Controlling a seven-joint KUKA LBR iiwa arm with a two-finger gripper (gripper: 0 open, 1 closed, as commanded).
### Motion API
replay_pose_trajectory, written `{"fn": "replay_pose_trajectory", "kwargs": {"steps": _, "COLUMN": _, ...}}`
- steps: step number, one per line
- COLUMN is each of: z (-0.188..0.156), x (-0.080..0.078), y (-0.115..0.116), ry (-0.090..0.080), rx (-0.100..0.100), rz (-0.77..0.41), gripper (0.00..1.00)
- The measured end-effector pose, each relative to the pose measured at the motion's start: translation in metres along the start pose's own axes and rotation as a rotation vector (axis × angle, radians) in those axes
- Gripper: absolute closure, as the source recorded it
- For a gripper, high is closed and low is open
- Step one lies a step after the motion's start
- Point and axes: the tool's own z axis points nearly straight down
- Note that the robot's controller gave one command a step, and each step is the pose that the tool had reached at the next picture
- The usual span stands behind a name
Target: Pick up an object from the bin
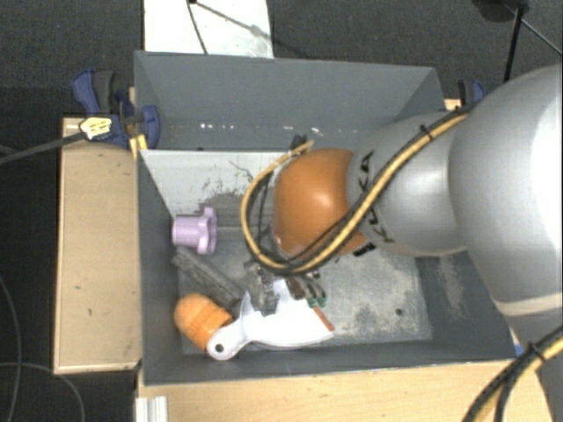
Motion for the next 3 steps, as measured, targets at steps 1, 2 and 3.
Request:
{"fn": "replay_pose_trajectory", "kwargs": {"steps": 1, "z": 0.0017, "x": 0.0021, "y": -0.0003, "ry": 0.006, "rx": 0.001, "rz": 0.004, "gripper": 0.0}}
{"fn": "replay_pose_trajectory", "kwargs": {"steps": 2, "z": 0.0003, "x": 0.0005, "y": -0.0002, "ry": 0.002, "rx": 0.0, "rz": 0.009, "gripper": 1.0}}
{"fn": "replay_pose_trajectory", "kwargs": {"steps": 3, "z": 0.0003, "x": 0.0006, "y": -0.0001, "ry": 0.002, "rx": 0.0, "rz": 0.011, "gripper": 1.0}}
